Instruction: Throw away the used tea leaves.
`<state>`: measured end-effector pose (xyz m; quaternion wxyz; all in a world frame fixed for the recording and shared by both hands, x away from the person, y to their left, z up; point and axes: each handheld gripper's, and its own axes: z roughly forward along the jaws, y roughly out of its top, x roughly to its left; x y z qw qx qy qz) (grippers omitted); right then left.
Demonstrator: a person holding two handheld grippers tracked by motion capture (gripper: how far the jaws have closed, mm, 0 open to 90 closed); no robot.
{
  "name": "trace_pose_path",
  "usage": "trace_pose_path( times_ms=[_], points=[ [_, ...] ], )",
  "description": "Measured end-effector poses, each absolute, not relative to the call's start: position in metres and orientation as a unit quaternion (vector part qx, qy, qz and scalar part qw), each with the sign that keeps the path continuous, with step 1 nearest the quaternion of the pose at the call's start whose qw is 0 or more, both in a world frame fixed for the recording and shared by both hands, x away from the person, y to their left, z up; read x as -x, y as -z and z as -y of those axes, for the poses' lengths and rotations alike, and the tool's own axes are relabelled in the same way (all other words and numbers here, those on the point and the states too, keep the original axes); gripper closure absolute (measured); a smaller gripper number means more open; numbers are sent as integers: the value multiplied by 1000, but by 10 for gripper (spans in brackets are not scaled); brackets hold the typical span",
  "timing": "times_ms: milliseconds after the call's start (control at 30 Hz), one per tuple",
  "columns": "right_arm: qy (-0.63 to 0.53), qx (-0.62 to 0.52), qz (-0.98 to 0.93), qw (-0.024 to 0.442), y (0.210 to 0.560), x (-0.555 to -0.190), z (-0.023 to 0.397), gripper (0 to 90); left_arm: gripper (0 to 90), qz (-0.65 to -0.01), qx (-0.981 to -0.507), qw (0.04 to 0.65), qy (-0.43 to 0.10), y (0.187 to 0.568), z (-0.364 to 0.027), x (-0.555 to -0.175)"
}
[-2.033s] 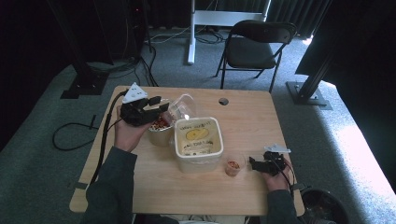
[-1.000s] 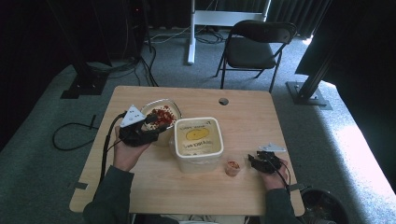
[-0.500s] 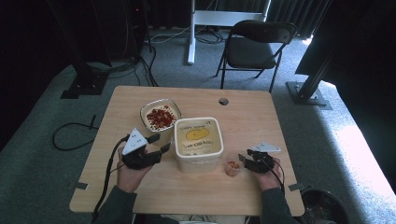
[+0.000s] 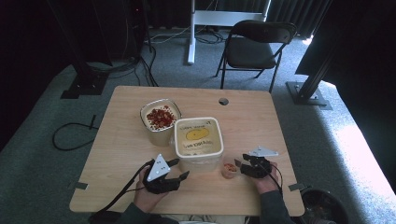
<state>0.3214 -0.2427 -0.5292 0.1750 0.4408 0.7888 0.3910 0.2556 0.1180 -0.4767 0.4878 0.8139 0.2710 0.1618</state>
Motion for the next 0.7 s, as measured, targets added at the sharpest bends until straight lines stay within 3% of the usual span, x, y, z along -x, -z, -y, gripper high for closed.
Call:
trace_pose_path(
  times_ms=[467,700],
  points=[
    [-398,-391,-816,148,530,-299,209,505,387,-214,-841,487,-99,510,-75,-259],
    [-398,-371,-828,136,532,-294,194,509,288,-214,-843,486,-90,518,-66,-263]
  ],
)
